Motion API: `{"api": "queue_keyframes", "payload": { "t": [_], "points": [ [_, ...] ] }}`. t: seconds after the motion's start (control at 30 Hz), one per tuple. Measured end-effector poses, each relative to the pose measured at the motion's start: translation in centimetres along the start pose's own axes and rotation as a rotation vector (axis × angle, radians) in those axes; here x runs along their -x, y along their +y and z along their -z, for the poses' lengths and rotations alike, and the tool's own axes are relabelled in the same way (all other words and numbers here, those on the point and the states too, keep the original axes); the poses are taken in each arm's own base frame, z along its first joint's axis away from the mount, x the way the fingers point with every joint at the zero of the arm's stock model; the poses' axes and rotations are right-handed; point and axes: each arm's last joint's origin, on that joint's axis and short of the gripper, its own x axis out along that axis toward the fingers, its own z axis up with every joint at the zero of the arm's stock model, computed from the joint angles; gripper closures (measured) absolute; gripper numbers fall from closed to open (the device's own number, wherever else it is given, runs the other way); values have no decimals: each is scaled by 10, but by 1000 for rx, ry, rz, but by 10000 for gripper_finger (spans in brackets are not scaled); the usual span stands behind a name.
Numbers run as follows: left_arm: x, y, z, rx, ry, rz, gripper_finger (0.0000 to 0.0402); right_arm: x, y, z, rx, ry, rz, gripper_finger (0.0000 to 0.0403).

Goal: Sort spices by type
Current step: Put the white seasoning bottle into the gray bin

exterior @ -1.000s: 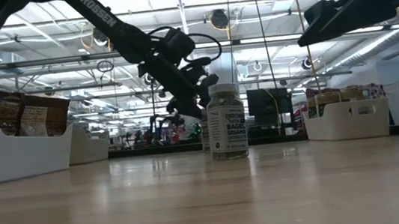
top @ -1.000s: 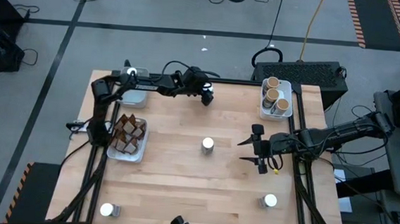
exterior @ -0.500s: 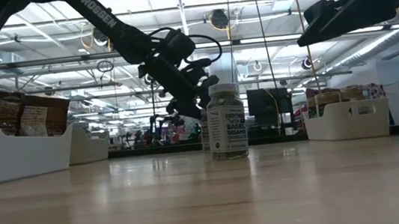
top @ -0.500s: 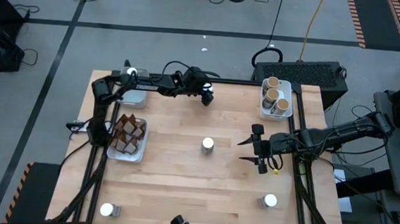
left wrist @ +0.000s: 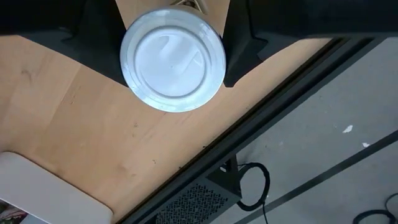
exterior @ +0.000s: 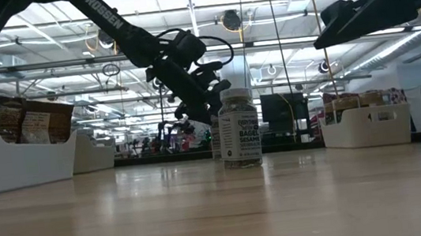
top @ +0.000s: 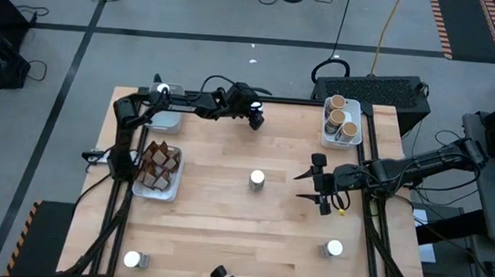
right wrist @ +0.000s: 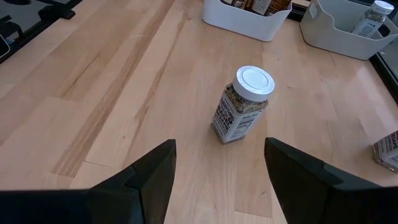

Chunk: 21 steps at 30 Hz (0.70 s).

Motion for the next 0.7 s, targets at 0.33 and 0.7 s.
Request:
{"api": "queue_keyframes", "payload": {
  "t": [0.33, 0.7],
  "points": [
    [28, -3, -30, -1, -18, 18, 190, 0, 0, 3, -8, 35, -4, 177],
    [130, 25, -50, -32, 120, -158, 190, 0, 1, 5, -62, 49, -4, 177]
  ]
}}
